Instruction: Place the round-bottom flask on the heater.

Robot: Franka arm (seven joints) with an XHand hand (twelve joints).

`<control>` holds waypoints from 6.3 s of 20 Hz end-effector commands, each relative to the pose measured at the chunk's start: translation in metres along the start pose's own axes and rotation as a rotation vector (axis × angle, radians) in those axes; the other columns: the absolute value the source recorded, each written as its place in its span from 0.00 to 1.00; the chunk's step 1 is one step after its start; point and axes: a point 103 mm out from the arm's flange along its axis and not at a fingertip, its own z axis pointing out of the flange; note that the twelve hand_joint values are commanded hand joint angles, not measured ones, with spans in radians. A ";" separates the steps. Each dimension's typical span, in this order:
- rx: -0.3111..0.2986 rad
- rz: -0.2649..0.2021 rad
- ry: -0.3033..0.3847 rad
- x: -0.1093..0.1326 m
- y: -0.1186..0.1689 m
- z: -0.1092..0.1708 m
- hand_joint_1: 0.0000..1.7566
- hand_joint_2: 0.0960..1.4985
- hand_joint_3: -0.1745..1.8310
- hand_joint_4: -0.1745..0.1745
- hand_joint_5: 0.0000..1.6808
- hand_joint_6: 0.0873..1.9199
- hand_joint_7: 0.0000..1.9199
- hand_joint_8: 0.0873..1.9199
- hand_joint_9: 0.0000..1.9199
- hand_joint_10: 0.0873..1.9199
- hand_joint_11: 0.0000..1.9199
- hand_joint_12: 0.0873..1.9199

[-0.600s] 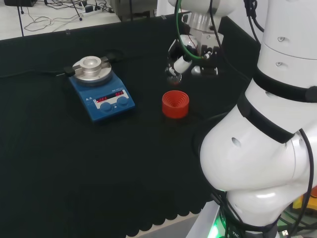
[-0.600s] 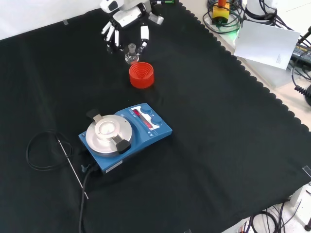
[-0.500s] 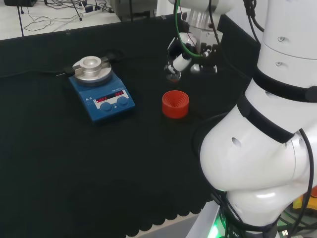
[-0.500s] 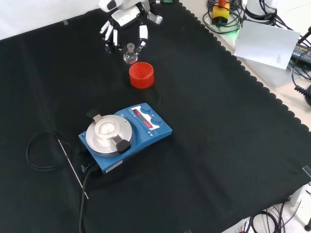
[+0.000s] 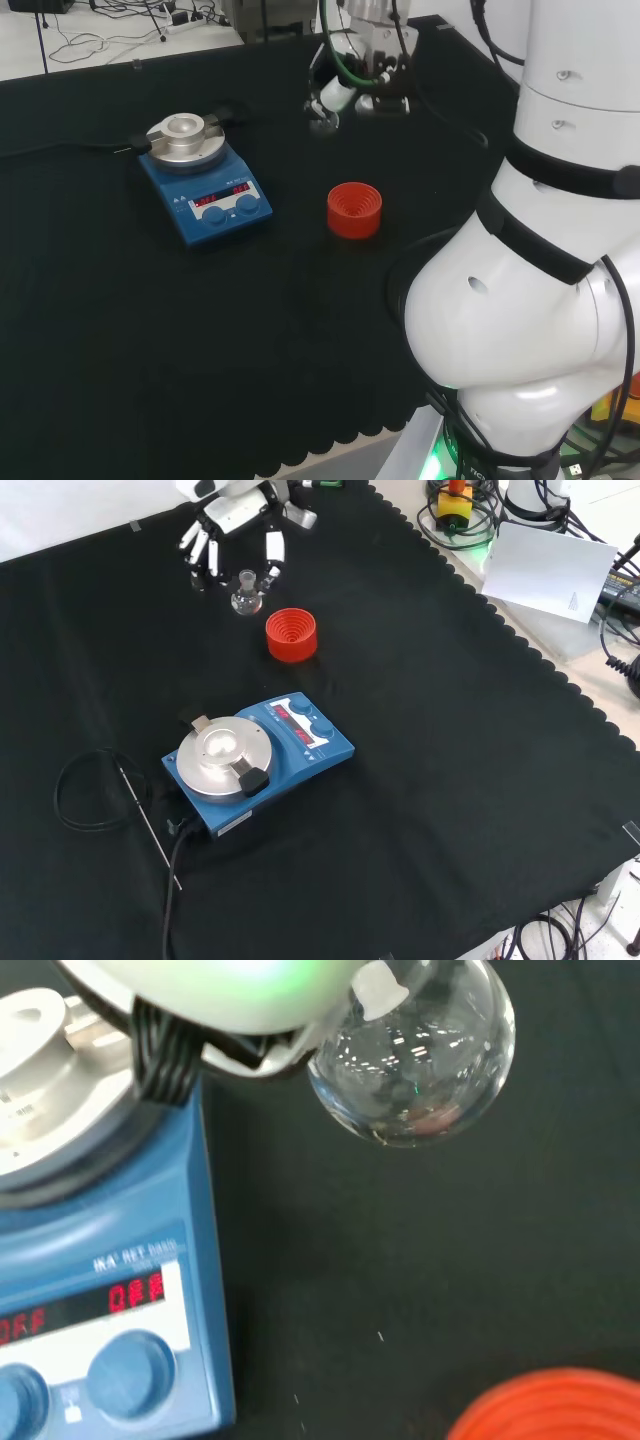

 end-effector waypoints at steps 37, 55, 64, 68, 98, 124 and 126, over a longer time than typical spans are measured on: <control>0.050 -0.252 -0.018 0.161 0.102 0.011 0.62 0.35 0.55 1.00 0.68 0.53 0.30 0.33 0.39 0.26 0.17 0.70; 0.035 -0.205 0.027 0.177 0.121 0.027 0.62 0.35 0.55 1.00 0.67 0.53 0.30 0.33 0.40 0.26 0.18 0.70; 0.042 -0.209 0.015 0.178 0.137 0.036 0.62 0.35 0.55 1.00 0.67 0.53 0.30 0.33 0.40 0.26 0.18 0.70; 0.038 -0.204 0.011 0.177 0.139 0.036 0.62 0.35 0.55 1.00 0.67 0.53 0.30 0.33 0.40 0.26 0.18 0.70; 0.062 -0.189 -0.021 0.180 0.159 0.055 0.62 0.35 0.55 1.00 0.67 0.54 0.30 0.33 0.40 0.26 0.18 0.69; 0.093 -0.246 0.067 0.171 0.152 0.051 0.47 0.38 0.35 0.29 0.21 0.31 0.11 0.36 0.27 0.33 0.09 0.73; 0.083 -0.243 0.065 0.168 0.147 0.043 0.47 0.37 0.35 0.29 0.21 0.29 0.11 0.36 0.26 0.34 0.09 0.73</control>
